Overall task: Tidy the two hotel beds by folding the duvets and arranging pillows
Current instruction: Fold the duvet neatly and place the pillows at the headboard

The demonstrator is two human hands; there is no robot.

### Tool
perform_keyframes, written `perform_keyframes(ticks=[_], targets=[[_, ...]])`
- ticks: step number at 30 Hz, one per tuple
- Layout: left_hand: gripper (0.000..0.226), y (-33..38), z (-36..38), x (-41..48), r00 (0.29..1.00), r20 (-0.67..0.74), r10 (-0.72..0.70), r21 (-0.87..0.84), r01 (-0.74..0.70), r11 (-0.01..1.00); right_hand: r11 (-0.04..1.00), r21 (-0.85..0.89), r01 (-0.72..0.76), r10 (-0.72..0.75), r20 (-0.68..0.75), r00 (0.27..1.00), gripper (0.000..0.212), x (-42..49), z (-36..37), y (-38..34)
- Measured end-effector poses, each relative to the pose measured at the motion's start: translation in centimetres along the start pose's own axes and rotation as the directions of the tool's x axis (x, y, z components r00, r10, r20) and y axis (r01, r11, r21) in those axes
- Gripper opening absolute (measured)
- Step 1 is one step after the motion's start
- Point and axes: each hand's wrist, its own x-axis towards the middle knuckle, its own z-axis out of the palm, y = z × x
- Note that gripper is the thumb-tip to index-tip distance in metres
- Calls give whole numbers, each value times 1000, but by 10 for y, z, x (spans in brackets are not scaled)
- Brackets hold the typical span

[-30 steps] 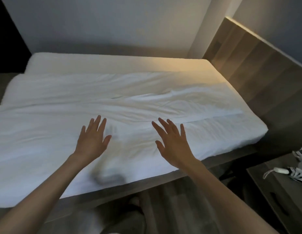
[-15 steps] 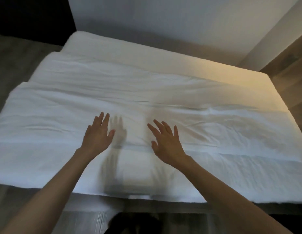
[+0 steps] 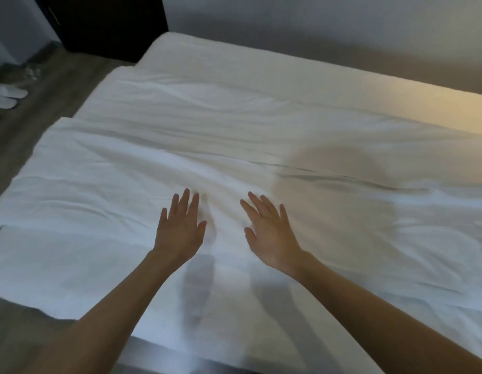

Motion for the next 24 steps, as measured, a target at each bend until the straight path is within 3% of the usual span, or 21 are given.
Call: perform_keyframes(ticks=[8, 14, 18, 24], targets=[[62, -3, 43, 54, 997, -53, -62, 32, 64, 997, 993, -104, 47, -52, -37, 998, 58, 85, 70, 25], [60, 27, 70, 69, 997, 50, -60, 45, 58, 997, 979, -189, -76, 51, -136, 989, 59, 96, 85, 104], [57, 90, 85, 80, 996, 92, -5, 23, 3, 1000, 961, -212, -178, 140, -181, 973, 62, 69, 73, 184], [54, 247, 122, 83, 991, 127, 42, -4, -41, 999, 909, -176, -377, 334, -228, 914, 63, 13, 41, 335]])
